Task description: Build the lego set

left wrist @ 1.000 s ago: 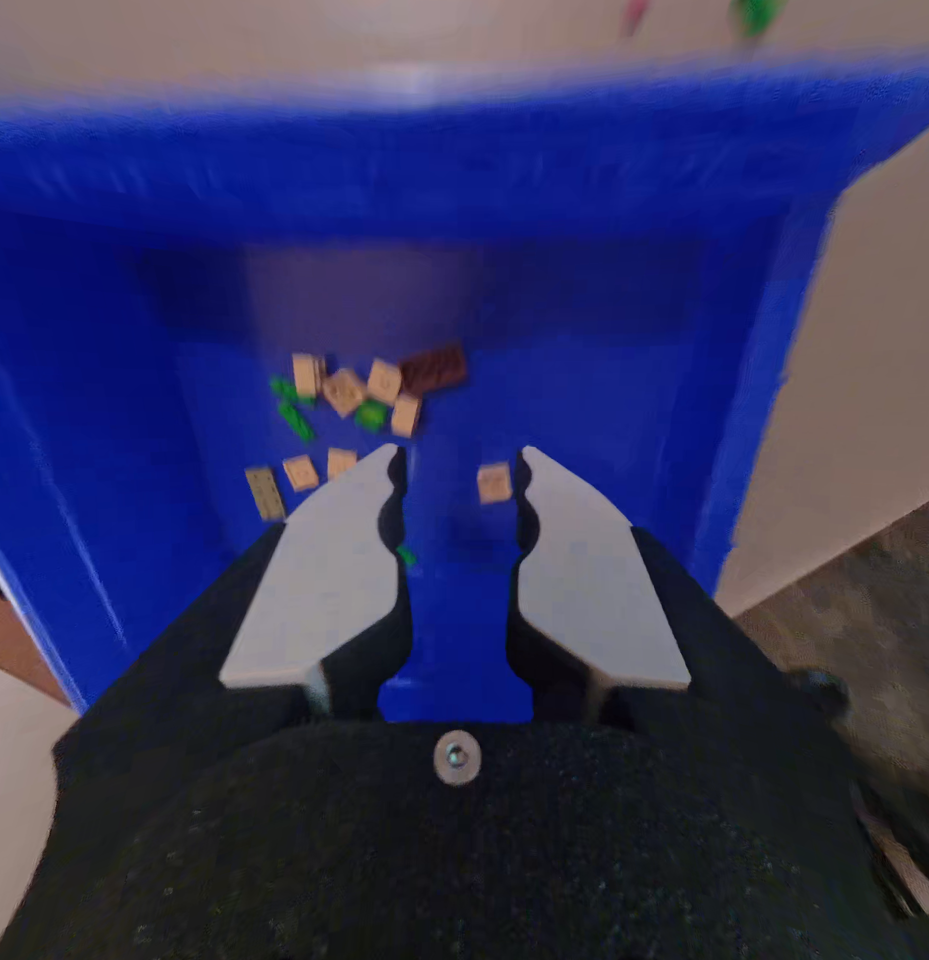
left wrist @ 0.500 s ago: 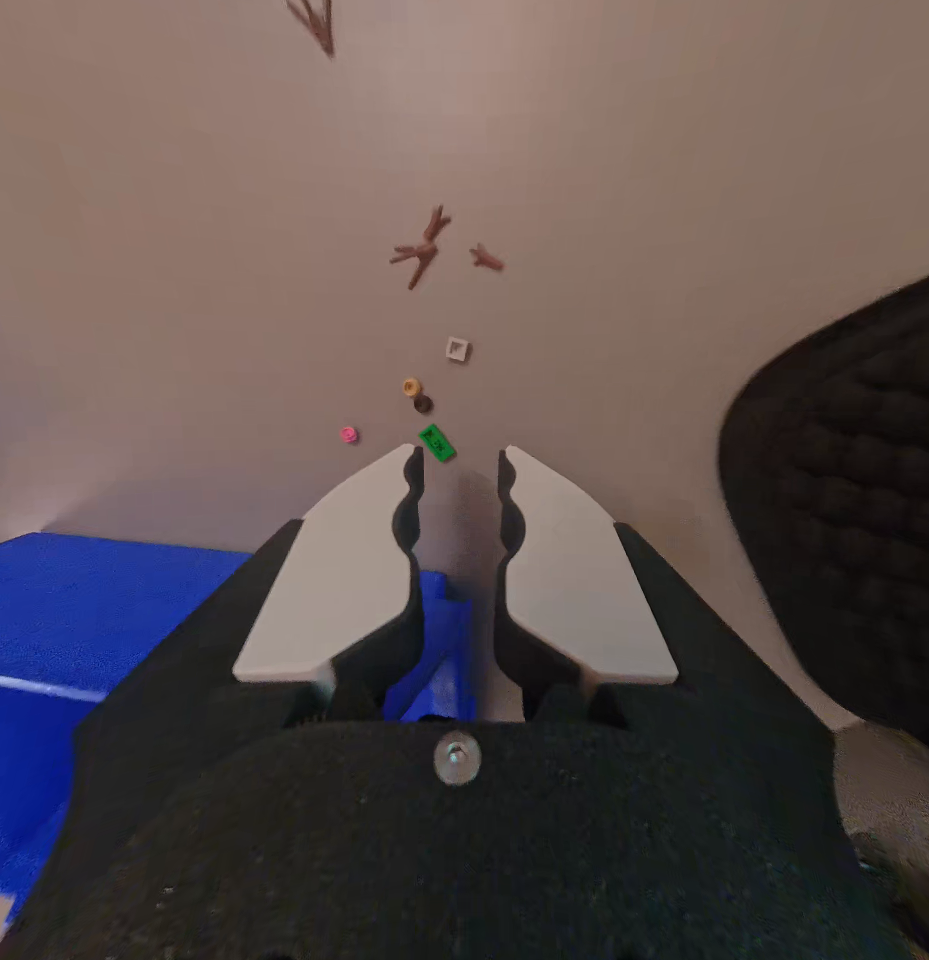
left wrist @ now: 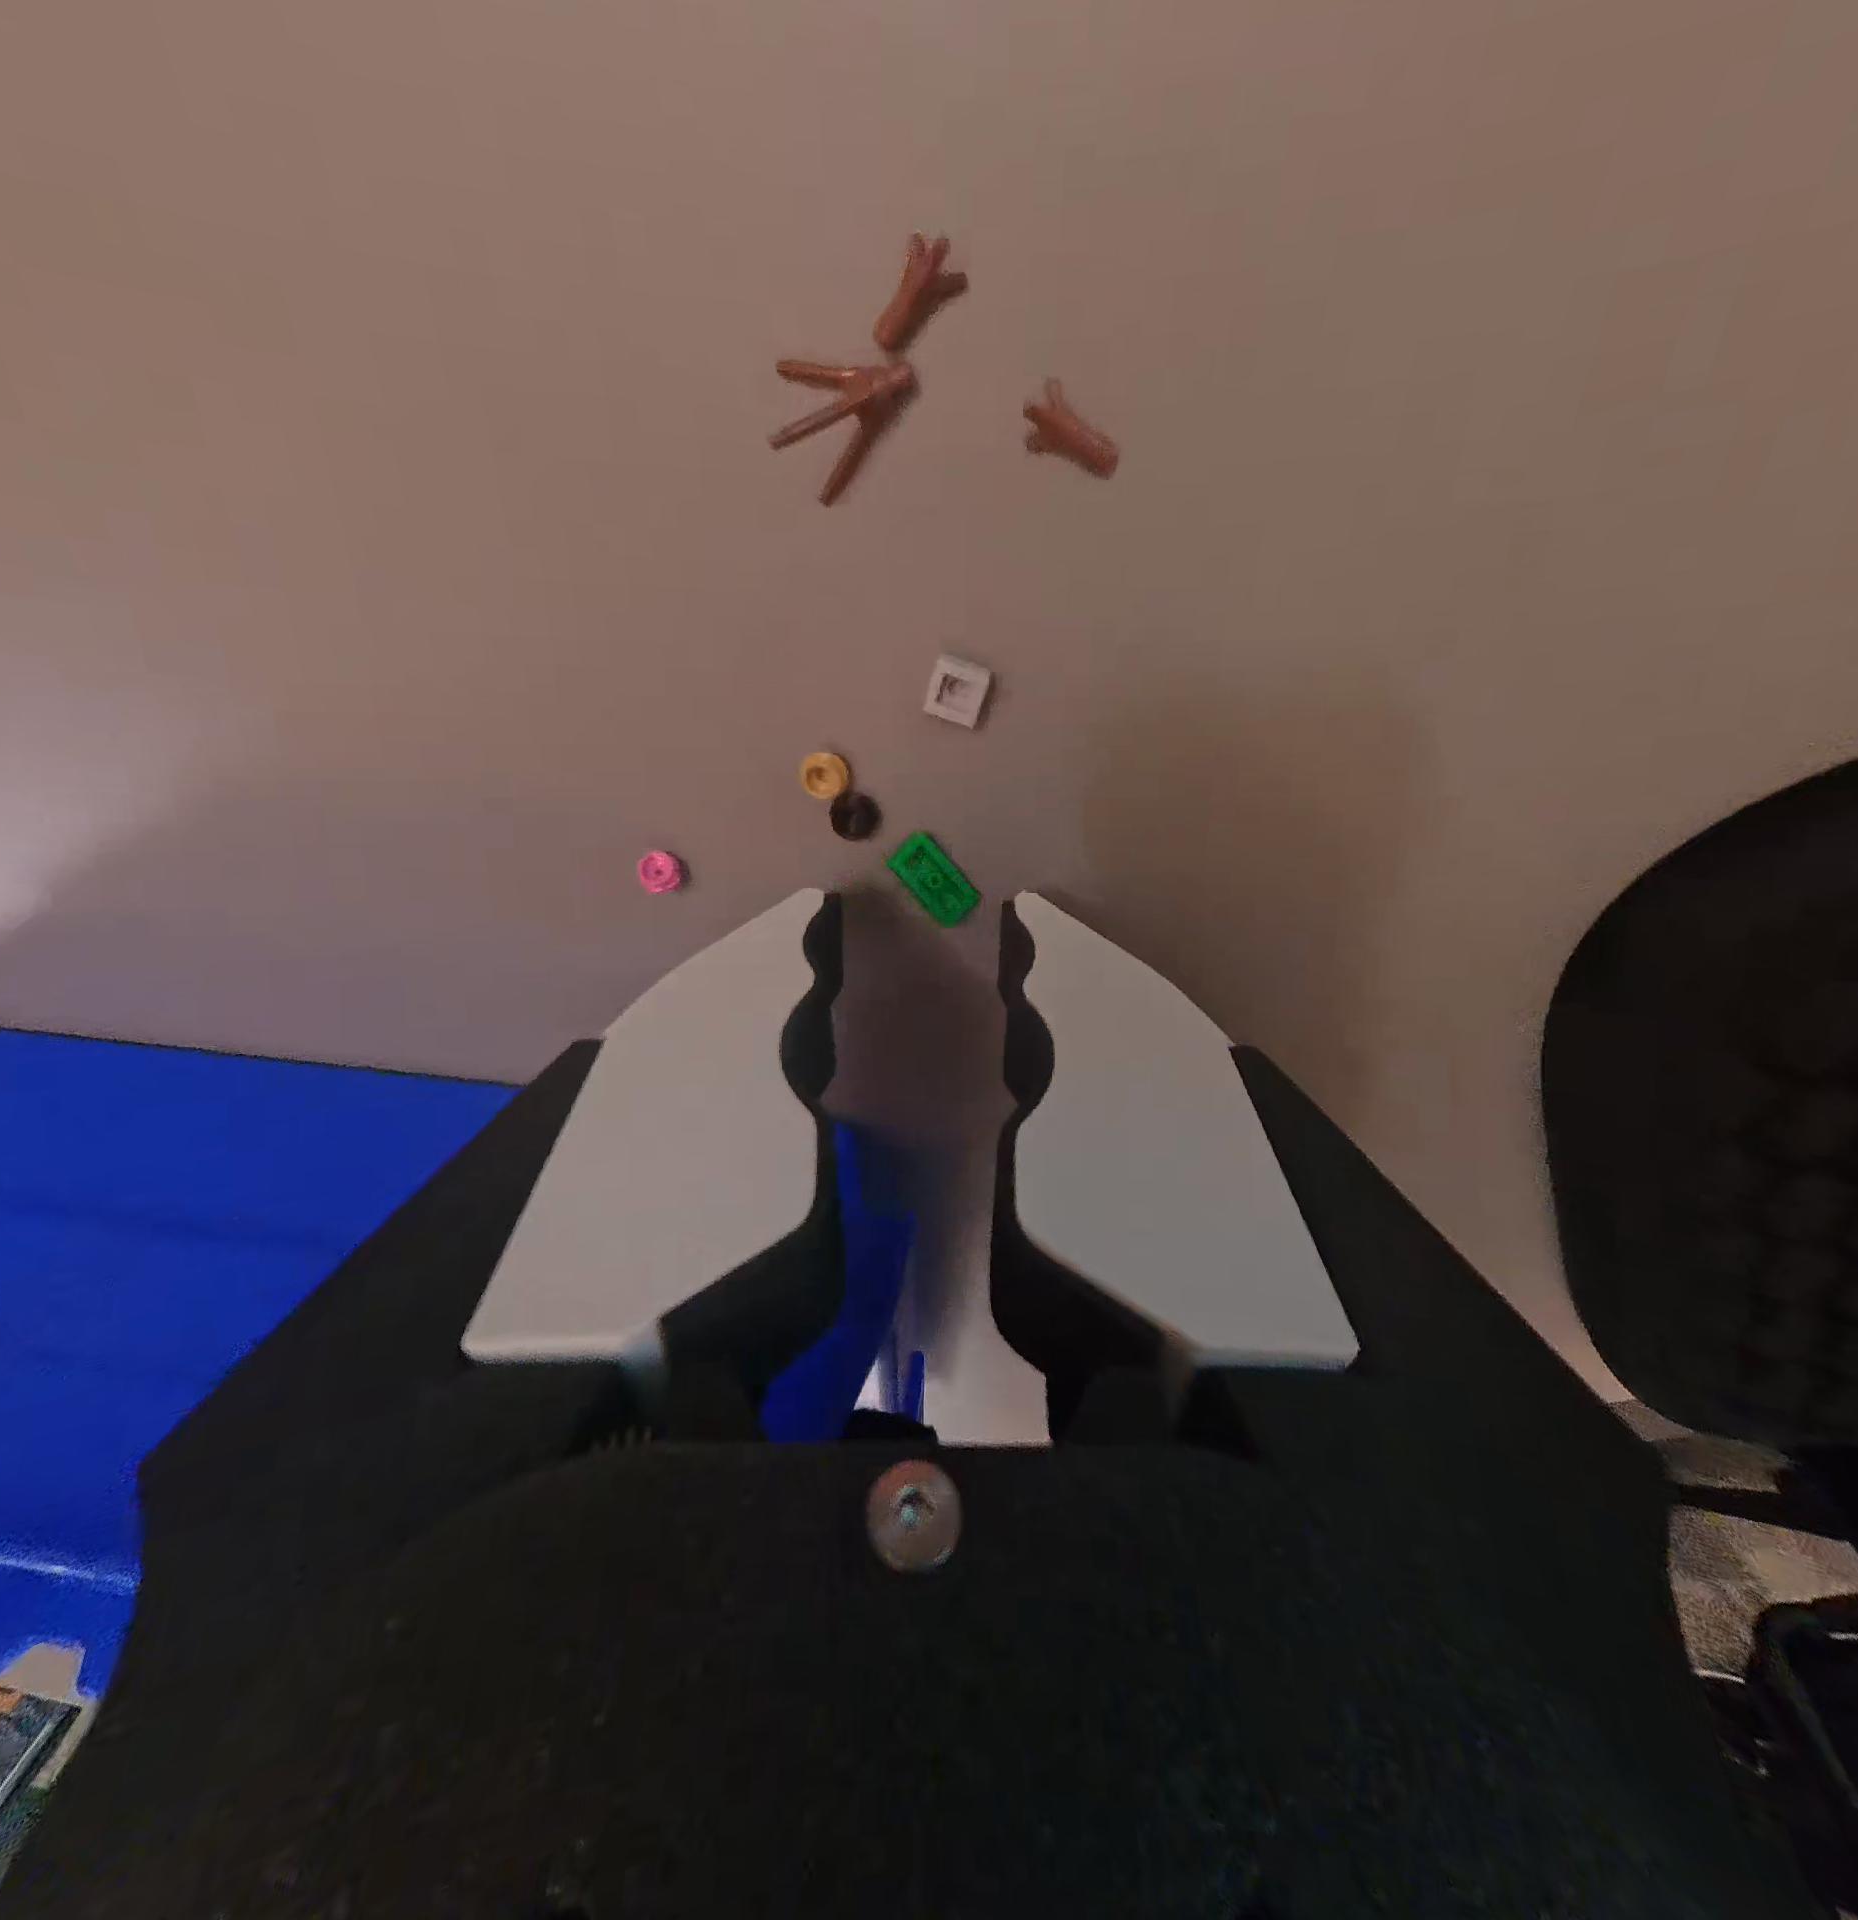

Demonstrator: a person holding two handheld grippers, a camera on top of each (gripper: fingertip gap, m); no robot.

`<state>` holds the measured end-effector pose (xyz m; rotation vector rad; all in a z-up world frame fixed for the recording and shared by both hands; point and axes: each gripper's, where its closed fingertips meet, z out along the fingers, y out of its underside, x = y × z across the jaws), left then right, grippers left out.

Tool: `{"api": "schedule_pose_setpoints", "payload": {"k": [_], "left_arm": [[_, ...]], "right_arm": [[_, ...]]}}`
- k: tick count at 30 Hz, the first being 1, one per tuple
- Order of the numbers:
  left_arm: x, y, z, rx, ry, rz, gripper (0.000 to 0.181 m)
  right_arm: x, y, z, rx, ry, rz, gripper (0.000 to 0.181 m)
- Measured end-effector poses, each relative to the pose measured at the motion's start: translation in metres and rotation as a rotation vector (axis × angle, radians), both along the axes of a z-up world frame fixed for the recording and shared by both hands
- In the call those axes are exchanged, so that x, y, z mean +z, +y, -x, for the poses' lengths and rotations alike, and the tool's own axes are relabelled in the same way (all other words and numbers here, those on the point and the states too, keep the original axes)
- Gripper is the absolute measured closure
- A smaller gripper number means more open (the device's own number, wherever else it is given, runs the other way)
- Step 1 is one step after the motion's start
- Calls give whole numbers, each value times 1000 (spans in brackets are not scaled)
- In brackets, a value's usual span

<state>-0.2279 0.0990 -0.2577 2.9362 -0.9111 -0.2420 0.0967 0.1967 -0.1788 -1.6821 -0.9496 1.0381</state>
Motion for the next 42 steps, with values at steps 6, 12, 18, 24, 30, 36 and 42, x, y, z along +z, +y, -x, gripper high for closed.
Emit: {"api": "schedule_pose_setpoints", "payload": {"k": [6, 12, 18, 24, 30, 36, 42], "left_arm": [[-1, 1, -2, 37, -72, 50, 157], [-2, 1, -8, 27, -115, 57, 174], [17, 6, -38, -90, -232, -141, 175], [66, 25, -125, -340, -289, -597, 175], [77, 31, -212, -619, -180, -869, 175], [82, 32, -252, -733, -90, -1029, 175], [79, 32, -259, -782, 5, -1082, 175]], "right_arm": [[0, 0, 0, 3, 6, 8, 181], [0, 0, 0, 4, 6, 8, 181], [8, -3, 1, 9, 22, -12, 181], [16, -35, 30, 159, 4, 64, 181], [8, -63, 55, 225, -63, 397, 164], [8, -78, 59, 217, -24, 583, 158], [10, -79, 64, 191, 13, 612, 162]]}}
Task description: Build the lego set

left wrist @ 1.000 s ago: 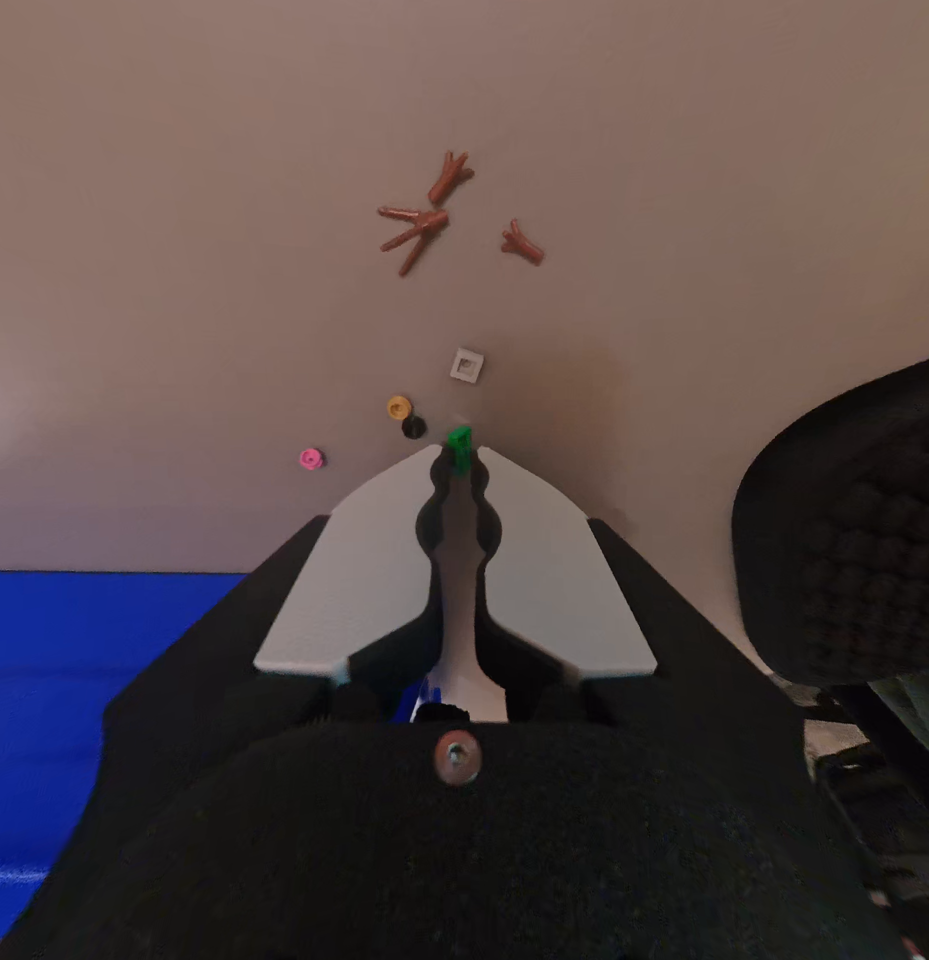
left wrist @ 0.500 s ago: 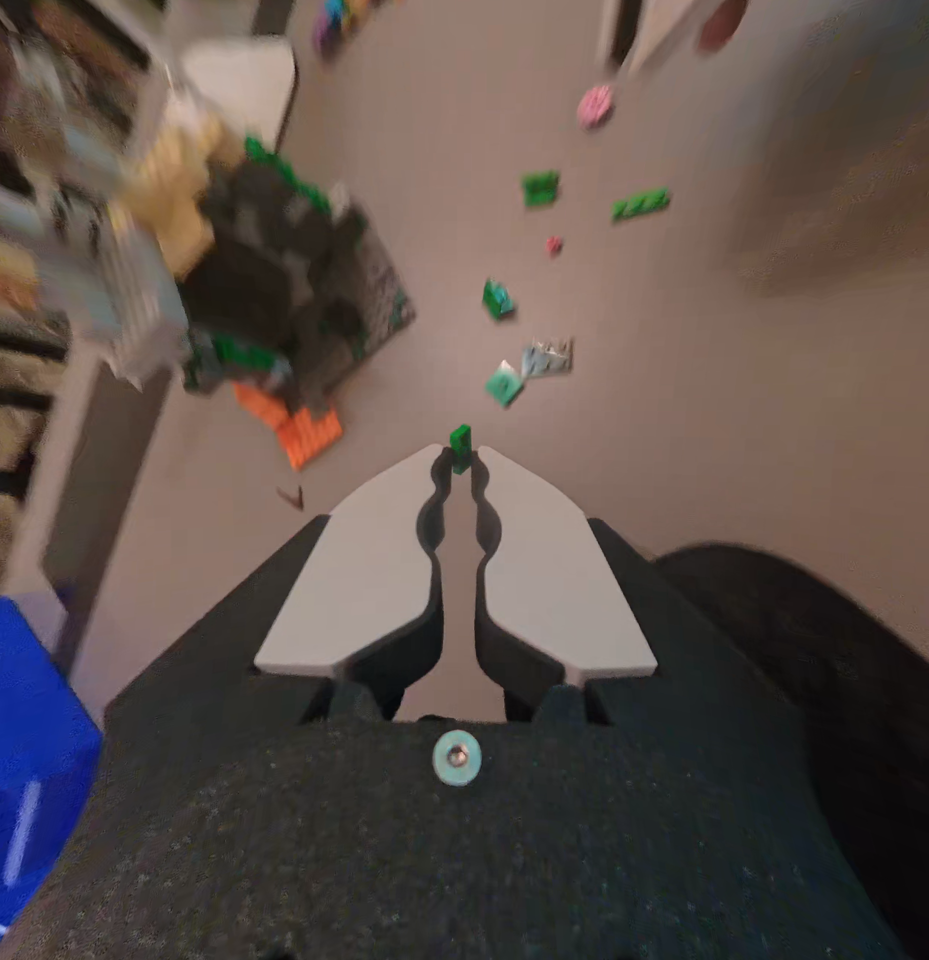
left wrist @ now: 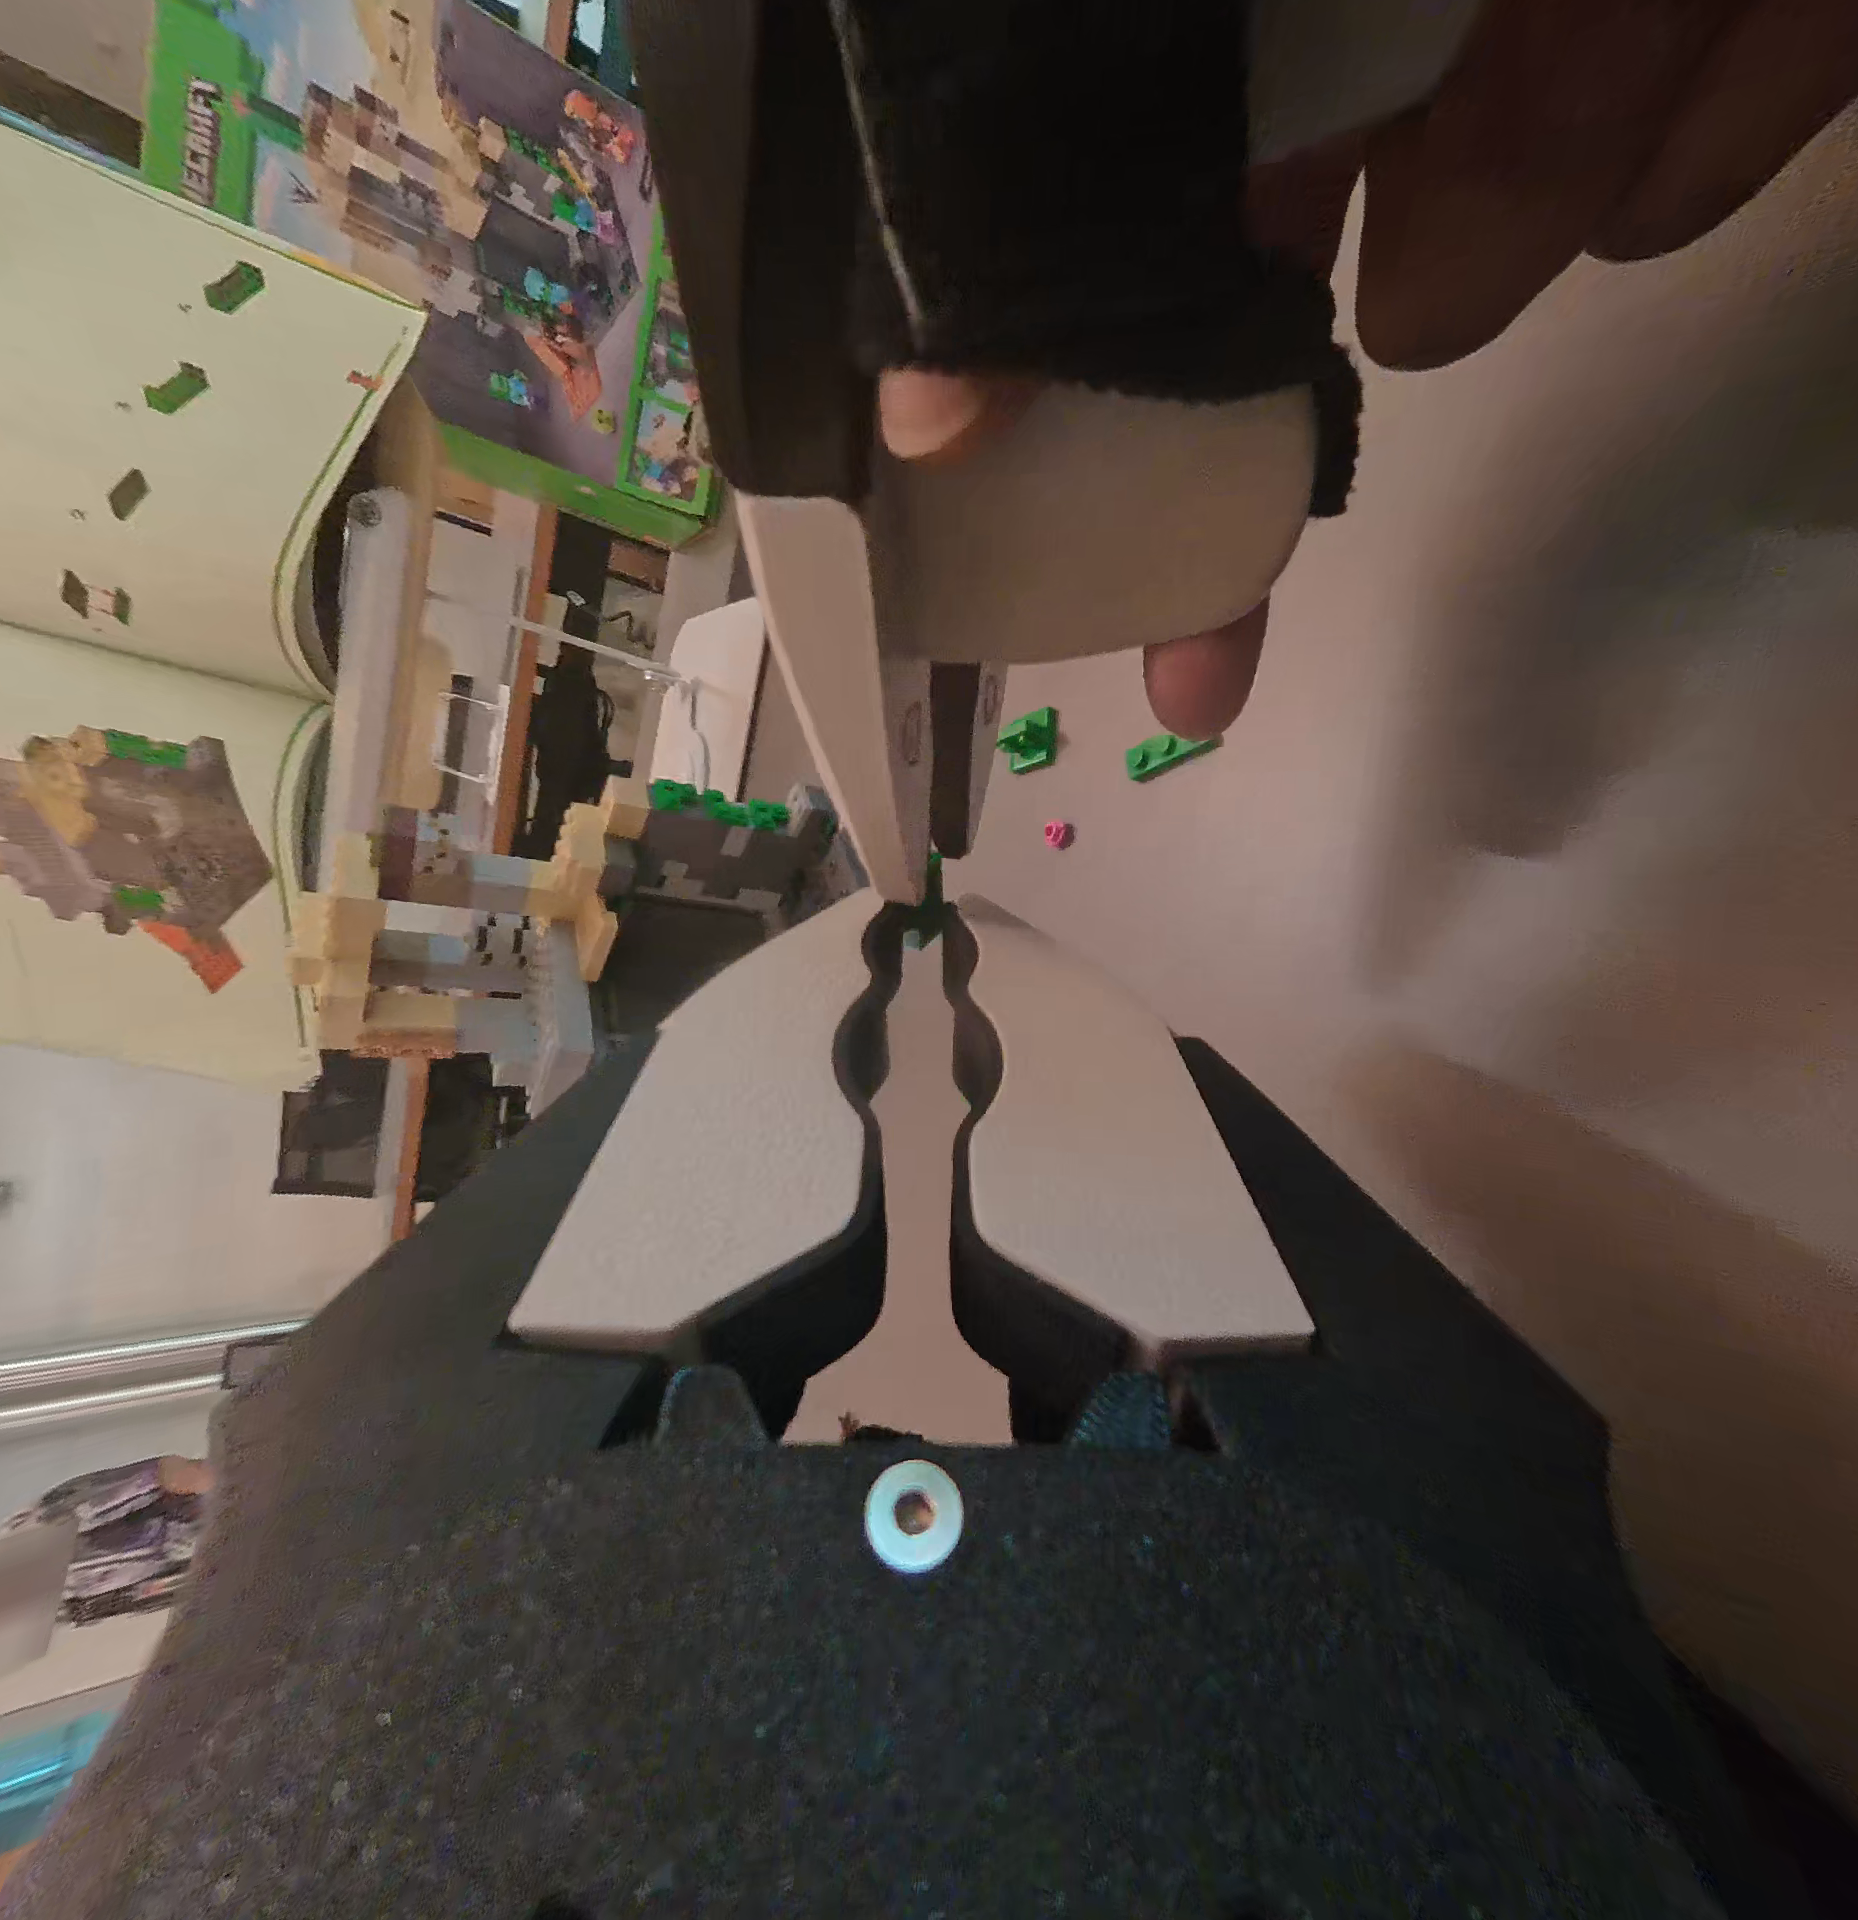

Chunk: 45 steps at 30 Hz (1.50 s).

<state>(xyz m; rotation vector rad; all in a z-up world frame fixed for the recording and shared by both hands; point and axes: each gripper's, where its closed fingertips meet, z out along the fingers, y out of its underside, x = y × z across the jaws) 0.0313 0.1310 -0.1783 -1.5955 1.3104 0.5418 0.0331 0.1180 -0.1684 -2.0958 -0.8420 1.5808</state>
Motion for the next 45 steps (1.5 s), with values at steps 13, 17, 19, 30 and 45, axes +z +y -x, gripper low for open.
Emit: {"api": "schedule_pose_setpoints", "payload": {"k": [13, 17, 19, 30, 45], "left_arm": [[16, -5, 0, -34, -27, -133, 175], [21, -10, -4, -83, -74, -145, 173], [18, -15, -5, -117, -134, -80, 170], [-20, -11, 14, -88, -360, 290, 175], [-35, -5, 53, -8, -580, 577, 175]], "right_arm": [[10, -4, 5, 86, 120, 25, 173], [13, -6, 0, 151, 143, -120, 181], [13, -7, -6, 206, 135, -263, 181], [-29, 3, -35, 337, -215, -690, 181], [-80, -11, 16, 524, -477, -822, 155]]}}
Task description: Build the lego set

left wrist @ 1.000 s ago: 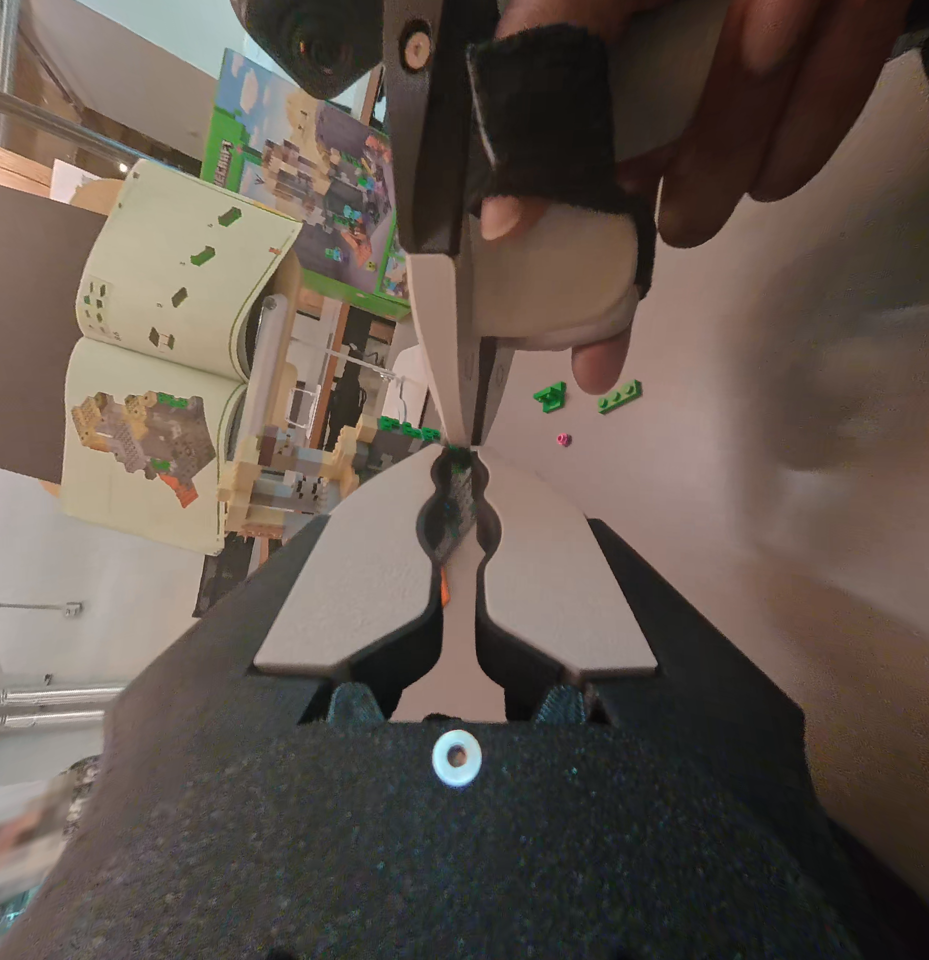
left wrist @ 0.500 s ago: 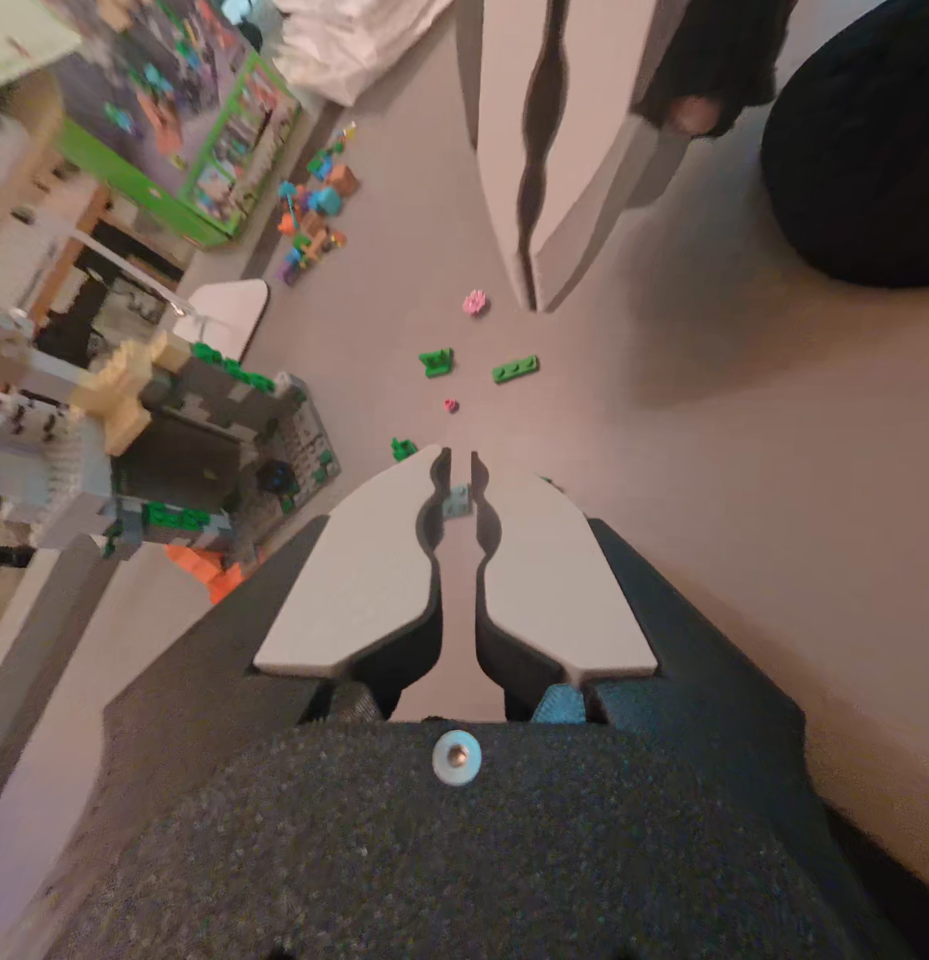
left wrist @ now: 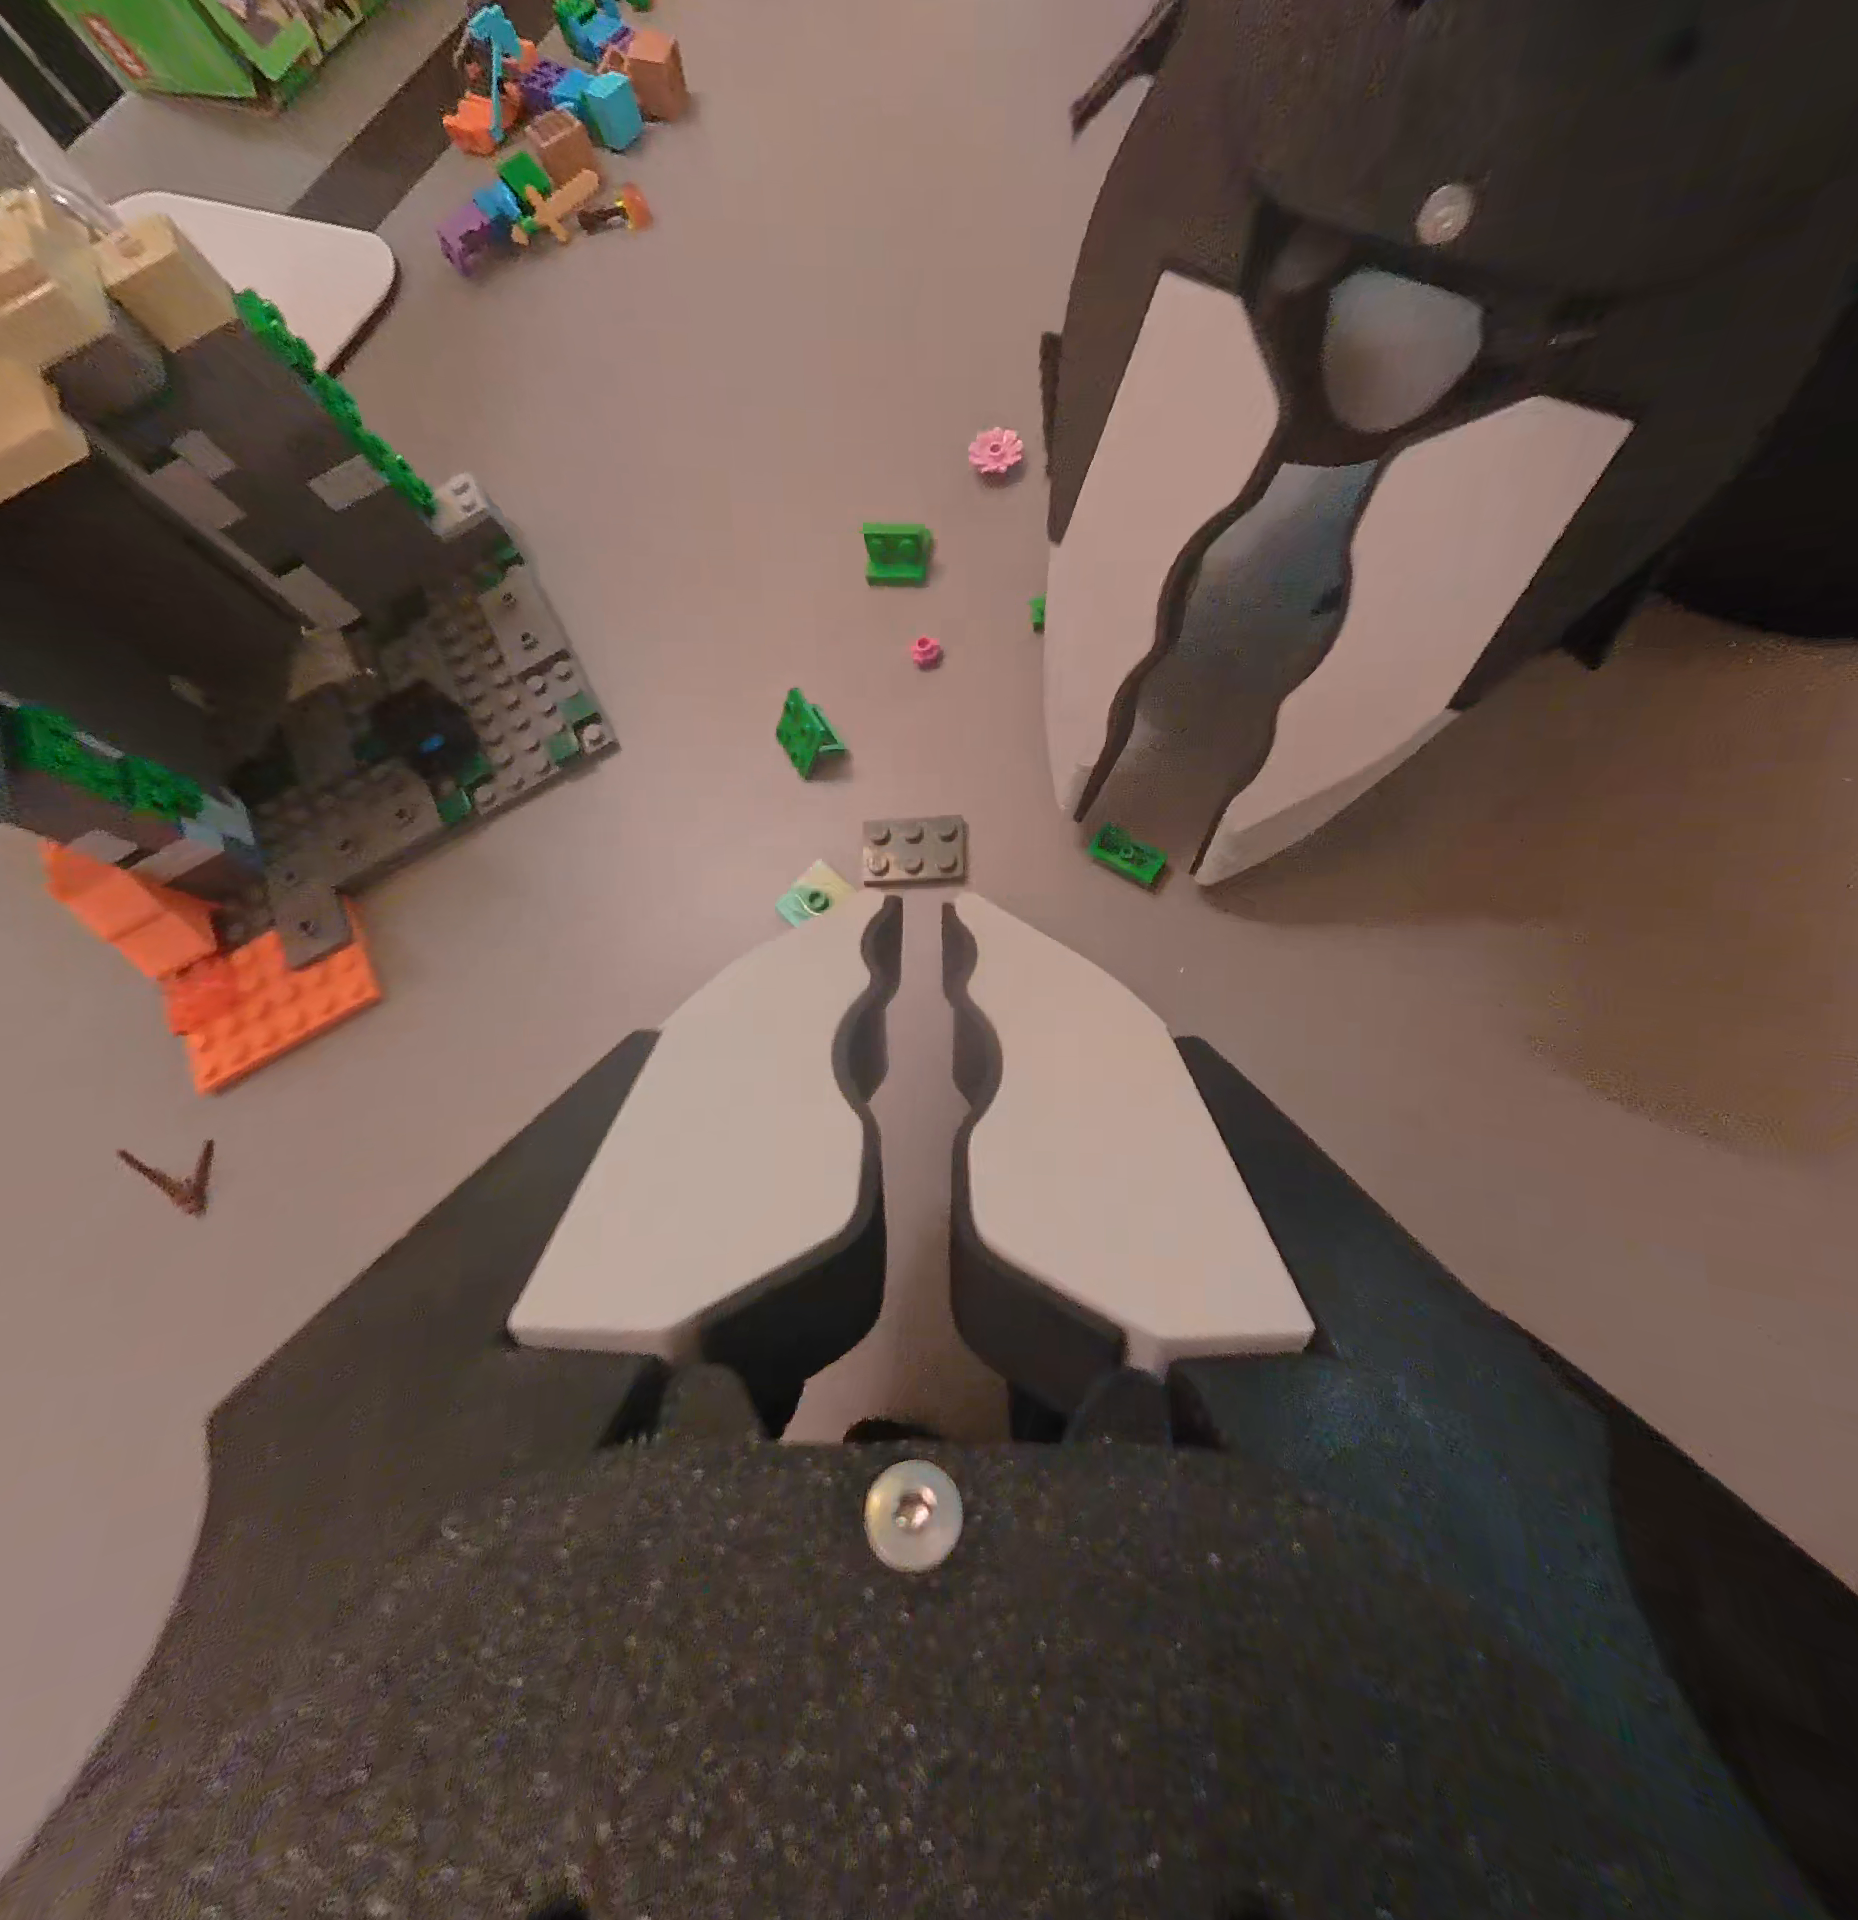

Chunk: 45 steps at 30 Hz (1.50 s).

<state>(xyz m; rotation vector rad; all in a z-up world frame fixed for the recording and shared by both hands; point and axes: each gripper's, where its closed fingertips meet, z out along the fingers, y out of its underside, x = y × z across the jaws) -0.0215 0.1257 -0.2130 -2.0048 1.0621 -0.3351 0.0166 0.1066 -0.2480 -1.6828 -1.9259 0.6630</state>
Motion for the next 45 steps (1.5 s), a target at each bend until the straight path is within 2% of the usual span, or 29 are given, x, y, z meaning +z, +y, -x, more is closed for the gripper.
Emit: {"api": "schedule_pose_setpoints", "payload": {"k": [3, 8, 11, 14, 18, 25, 30, 35, 39, 42, 45], "left_arm": [[-3, -6, 5, -3, -10, 2, 175], [-4, -24, -2, -89, -49, -10, 172], [3, -35, -13, -181, -57, -74, 166], [16, -42, -24, -239, -75, -180, 161], [39, -43, -31, -240, -135, -317, 161], [80, -45, -44, -224, -186, -543, 163], [95, -49, -48, -216, -180, -628, 166], [106, -54, -51, -223, -201, -675, 173], [102, -54, -52, -225, -183, -643, 174], [94, -53, -50, -219, -150, -586, 174], [85, -50, -46, -205, -102, -523, 173]], "right_arm": [[-2, 4, 4, 9, -32, -7, 165], [0, -1, 4, 52, -57, 58, 166], [15, -11, 6, 18, 32, 297, 166], [50, -18, 10, -22, 227, 611, 166], [86, -22, 7, -53, 440, 898, 166], [124, -30, 4, -47, 659, 1142, 166], [144, -36, -1, -11, 741, 1277, 166], [151, -42, -2, 16, 781, 1347, 166], [146, -41, -3, 9, 767, 1330, 166], [137, -37, -4, -26, 726, 1223, 167], [127, -29, -7, -83, 667, 1034, 168]]}}
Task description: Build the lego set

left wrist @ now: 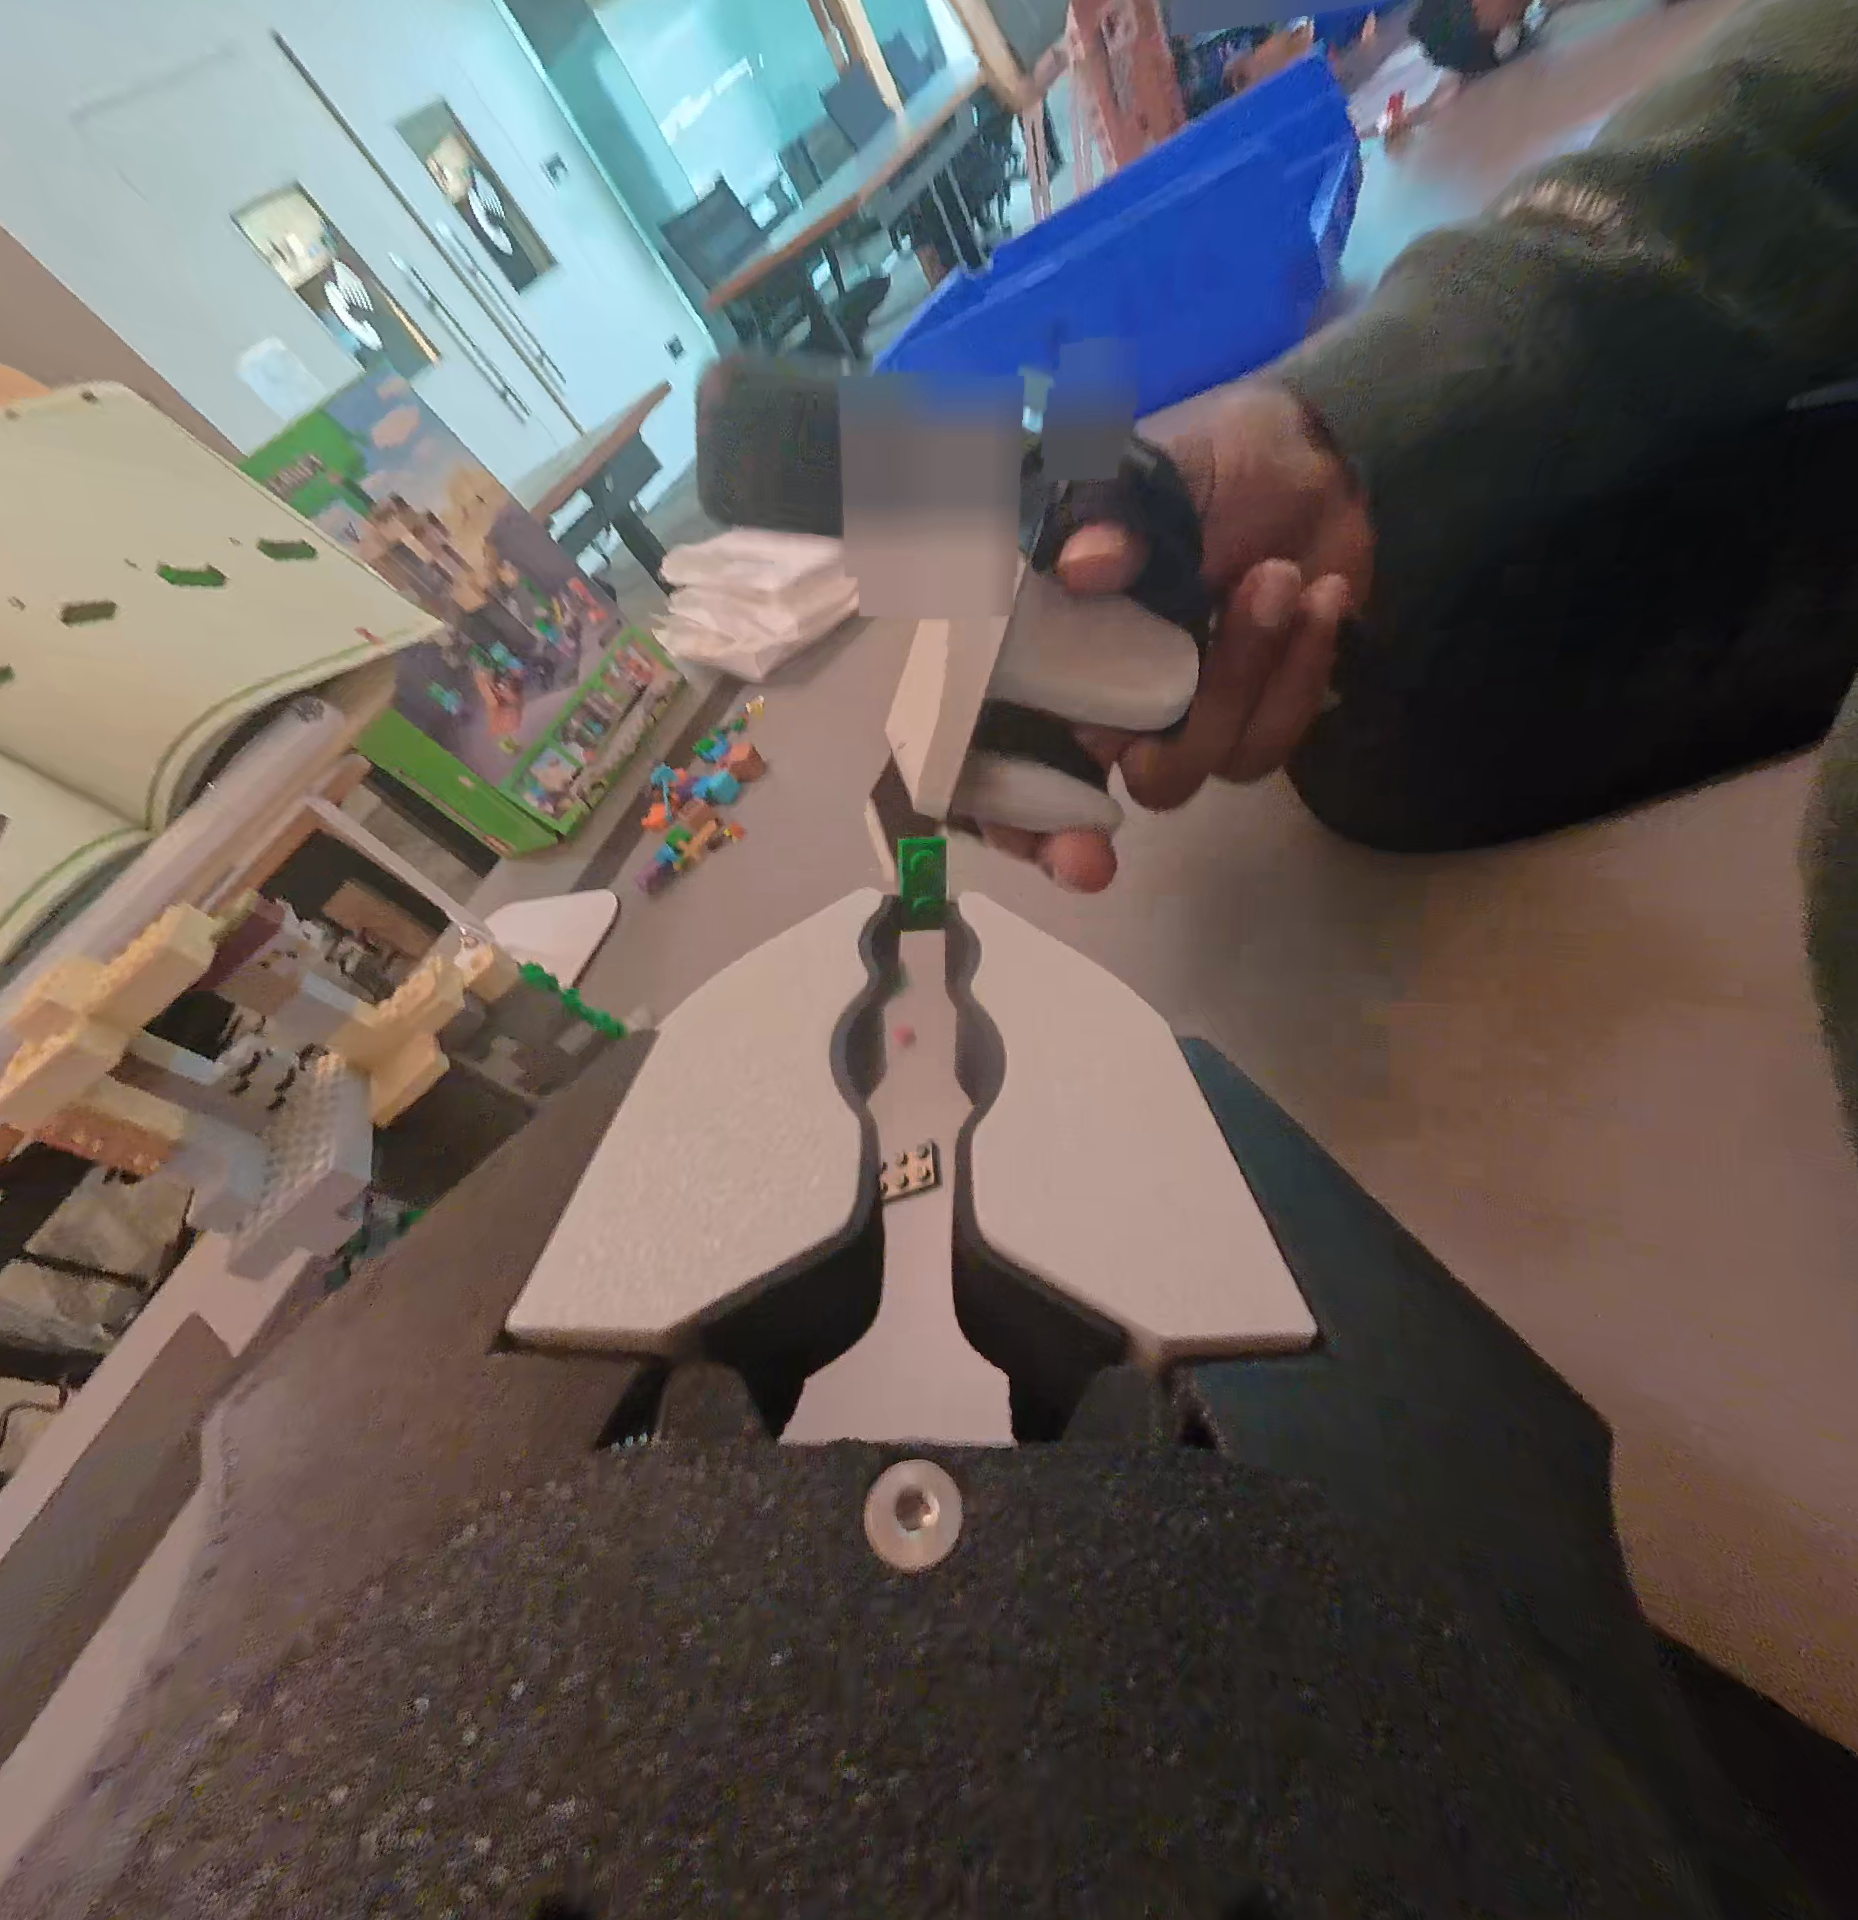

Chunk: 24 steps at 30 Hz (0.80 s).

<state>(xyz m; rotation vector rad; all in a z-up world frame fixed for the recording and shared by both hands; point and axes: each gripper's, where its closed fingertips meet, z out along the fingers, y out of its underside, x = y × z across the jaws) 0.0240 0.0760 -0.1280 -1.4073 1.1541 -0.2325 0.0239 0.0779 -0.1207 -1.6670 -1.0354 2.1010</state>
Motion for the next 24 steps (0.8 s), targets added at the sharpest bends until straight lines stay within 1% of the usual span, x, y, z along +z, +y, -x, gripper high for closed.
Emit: {"api": "schedule_pose_setpoints", "payload": {"k": [6, 10, 14, 16, 19, 21, 24], "left_arm": [[-24, 6, 2, 31, 113, 131, 174], [-34, 7, -1, 19, 153, 199, 174], [-41, 9, -2, -9, 149, 272, 174], [-45, 11, -3, -23, 137, 315, 174], [-60, 18, -3, -41, 143, 396, 174], [-70, 21, -6, -65, 144, 446, 174], [-79, 26, -11, -94, 158, 480, 174]], "right_arm": [[-9, 5, 3, -151, -153, -343, 167], [-28, 12, 4, -220, -263, -559, 173], [-46, 19, -2, -226, -337, -644, 179], [-58, 23, -5, -225, -383, -694, 178], [-67, 25, -9, -212, -406, -746, 174], [-72, 29, -12, -197, -417, -822, 169], [-83, 29, -17, -128, -446, -937, 164]]}}
